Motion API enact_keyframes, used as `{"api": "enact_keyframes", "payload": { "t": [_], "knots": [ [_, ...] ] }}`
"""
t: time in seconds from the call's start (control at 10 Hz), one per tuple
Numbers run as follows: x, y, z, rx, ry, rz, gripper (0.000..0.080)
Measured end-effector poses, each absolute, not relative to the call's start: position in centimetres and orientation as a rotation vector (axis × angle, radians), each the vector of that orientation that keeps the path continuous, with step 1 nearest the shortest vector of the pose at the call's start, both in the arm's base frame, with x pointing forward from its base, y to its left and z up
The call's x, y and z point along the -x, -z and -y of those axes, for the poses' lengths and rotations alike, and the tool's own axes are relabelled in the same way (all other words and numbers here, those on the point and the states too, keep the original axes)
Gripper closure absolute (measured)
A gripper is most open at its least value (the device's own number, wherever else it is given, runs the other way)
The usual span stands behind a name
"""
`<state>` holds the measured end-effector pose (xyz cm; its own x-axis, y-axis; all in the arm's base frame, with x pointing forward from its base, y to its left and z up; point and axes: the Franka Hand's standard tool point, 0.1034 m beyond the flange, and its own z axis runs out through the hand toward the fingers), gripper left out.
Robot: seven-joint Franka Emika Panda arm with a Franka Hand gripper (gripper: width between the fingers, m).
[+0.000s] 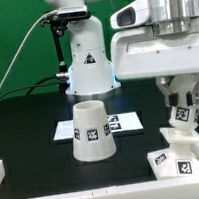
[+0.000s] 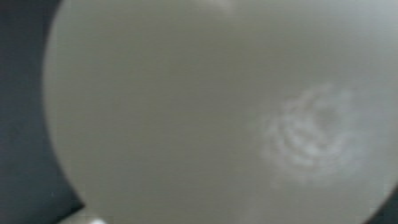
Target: Assemble lamp
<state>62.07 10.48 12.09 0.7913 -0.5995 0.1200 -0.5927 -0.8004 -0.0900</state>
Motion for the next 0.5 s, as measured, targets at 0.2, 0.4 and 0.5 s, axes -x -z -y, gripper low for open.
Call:
{"api": "enact_keyframes", "payload": {
  "t": [0.2,0.4,0.5],
  "knots": [
    [-62.09,-12.08,-10.43,2.877,0.214,-1.086,0.0792],
    [-62.09,-12.08,-10.42,2.879,0.214,-1.082,0.0798],
    [-62.15,-12.26,-9.94,2.954,0.2,-0.908,0.0798]
  ]
}}
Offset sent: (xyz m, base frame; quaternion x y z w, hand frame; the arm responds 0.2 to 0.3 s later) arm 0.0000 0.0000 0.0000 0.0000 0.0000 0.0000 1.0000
